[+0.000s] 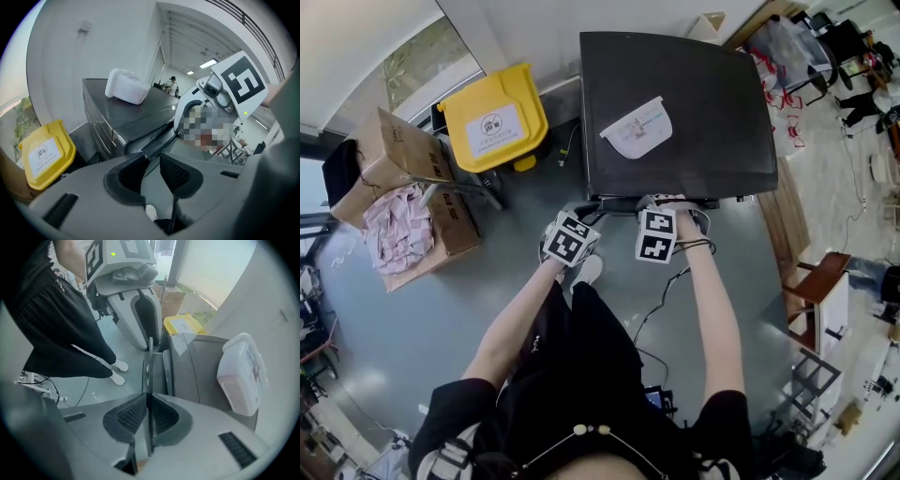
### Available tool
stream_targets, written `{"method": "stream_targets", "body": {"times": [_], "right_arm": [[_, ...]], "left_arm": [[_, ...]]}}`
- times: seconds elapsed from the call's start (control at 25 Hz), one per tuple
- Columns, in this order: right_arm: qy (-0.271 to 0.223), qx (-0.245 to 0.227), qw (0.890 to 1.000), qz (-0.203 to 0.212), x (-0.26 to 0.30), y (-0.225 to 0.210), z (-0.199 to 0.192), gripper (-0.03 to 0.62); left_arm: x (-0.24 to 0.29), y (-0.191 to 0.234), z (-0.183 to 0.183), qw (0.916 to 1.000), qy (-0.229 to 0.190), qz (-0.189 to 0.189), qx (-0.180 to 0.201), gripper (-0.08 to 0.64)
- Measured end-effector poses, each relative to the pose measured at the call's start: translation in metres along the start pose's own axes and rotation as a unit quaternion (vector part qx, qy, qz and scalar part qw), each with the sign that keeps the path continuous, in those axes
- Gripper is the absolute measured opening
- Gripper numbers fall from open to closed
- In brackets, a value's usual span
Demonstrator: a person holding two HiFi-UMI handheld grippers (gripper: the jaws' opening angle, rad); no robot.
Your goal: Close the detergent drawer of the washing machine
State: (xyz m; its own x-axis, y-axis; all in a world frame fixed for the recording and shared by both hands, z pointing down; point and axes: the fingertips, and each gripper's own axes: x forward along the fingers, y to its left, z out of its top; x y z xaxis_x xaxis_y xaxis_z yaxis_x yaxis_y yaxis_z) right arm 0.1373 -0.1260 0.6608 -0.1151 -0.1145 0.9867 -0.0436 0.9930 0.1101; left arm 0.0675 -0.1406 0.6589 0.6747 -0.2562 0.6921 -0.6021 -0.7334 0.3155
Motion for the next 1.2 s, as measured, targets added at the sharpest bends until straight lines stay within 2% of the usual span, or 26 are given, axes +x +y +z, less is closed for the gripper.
{"method": "stream_targets", "body": {"times": [0.64,0.84,0.96,1.04,1.08,1.12,1.2], "right_arm": [[0.007,0.032,0.996,-0.086,0.001,-0.020,0.001,0.048],[0.000,0.056,0.992,-0.113,0.000,-0.023,0.001,0.052],[-0.005,0.062,0.987,-0.150,-0.001,-0.026,0.002,0.061],[-0.017,0.075,0.979,-0.191,-0.006,-0.031,0.004,0.081],[-0.023,0.084,0.974,-0.209,-0.009,-0.034,0.004,0.120],[-0.028,0.094,0.970,-0.221,-0.011,-0.036,0.003,0.161],[-0.037,0.113,0.966,-0.231,-0.012,-0.040,0.002,0.187]], "left_arm": [[0.002,0.018,0.010,0.9969,-0.026,0.040,-0.064,0.104],[0.000,0.021,0.008,0.9897,-0.040,0.053,-0.127,0.112],[0.001,0.024,0.006,0.9840,-0.049,0.061,-0.160,0.120],[0.002,0.025,0.005,0.9812,-0.053,0.063,-0.174,0.123],[0.003,0.025,0.005,0.9806,-0.055,0.064,-0.177,0.123],[0.003,0.025,0.005,0.9797,-0.058,0.064,-0.181,0.123],[0.003,0.025,0.004,0.9748,-0.066,0.062,-0.204,0.123]]}}
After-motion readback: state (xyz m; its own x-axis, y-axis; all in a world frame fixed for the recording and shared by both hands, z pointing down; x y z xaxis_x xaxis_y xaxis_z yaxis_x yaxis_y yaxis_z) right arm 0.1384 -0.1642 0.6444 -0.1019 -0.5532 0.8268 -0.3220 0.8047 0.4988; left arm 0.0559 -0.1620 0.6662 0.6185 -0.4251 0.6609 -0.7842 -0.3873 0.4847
